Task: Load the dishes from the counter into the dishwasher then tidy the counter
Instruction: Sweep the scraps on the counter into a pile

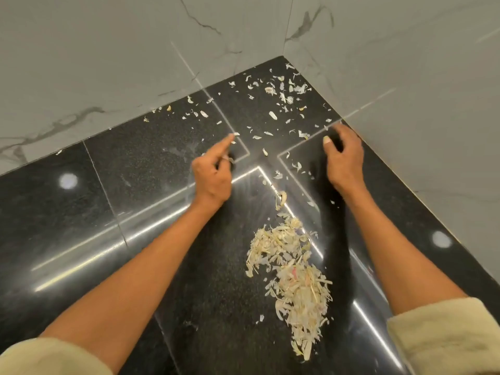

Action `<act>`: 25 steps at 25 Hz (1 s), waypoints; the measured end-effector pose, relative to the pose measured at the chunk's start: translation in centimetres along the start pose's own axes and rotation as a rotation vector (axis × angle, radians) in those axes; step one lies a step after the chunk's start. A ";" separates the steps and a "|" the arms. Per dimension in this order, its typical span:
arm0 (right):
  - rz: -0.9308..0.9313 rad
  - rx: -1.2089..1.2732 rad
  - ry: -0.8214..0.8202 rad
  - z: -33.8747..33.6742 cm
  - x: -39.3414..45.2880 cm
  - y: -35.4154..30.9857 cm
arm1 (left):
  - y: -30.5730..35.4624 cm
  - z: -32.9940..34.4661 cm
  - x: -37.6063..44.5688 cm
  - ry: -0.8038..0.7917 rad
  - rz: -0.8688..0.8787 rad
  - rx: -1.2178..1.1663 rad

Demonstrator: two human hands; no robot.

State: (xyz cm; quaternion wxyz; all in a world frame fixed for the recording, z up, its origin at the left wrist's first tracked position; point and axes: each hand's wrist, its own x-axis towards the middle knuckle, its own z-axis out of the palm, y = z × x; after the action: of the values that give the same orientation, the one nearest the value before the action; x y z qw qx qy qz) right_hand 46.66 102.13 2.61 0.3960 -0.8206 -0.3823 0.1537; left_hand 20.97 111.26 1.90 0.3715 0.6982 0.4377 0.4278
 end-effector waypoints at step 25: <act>-0.234 -0.095 -0.094 7.1 13.7 -4.3 | -7.1 -5.2 10.4 0.071 -0.062 0.450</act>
State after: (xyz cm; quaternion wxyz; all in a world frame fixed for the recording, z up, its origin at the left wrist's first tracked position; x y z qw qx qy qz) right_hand 49.59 117.88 2.09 0.3536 -0.7801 -0.5005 0.1265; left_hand 16.71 124.08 0.28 0.2037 0.7341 0.5562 0.3321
